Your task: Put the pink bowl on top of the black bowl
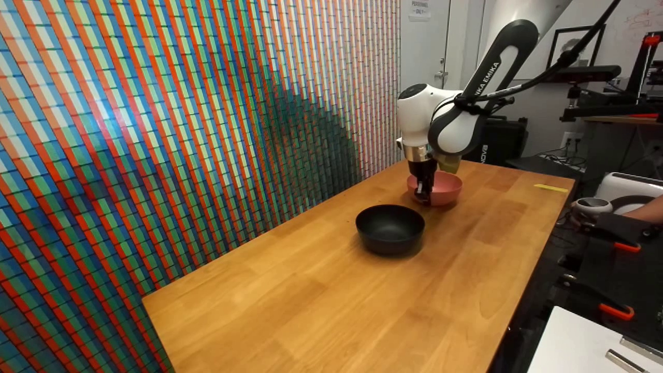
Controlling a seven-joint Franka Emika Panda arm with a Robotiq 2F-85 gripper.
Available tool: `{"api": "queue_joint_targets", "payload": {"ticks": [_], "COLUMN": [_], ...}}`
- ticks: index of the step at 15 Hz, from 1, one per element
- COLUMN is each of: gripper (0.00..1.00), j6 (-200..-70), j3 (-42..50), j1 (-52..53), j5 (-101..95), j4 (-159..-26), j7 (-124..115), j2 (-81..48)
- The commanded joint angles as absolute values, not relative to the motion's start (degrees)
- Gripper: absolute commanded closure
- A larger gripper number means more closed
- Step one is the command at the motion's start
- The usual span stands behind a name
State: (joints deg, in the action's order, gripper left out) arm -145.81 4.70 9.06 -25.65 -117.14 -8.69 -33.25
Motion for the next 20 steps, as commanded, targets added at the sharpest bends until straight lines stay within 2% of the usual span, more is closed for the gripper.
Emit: {"api": "queue_joint_targets", "payload": {"ticks": [1,6,14,20], "gripper": [1.0,0.97,0.98,0.98], "j6": [-145.1,-143.7,-141.3,-138.9], "j3": [4.9,2.8,-3.1,-7.3], "j1": [9.3,7.5,4.8,6.7], "j5": [-24.4,-20.5,-8.6,-2.8], "j4": [-116.2,-117.2,-121.7,-124.5], "j7": [-8.1,-5.7,2.5,5.8], "j2": [-33.2,-30.3,-14.3,-8.5]}}
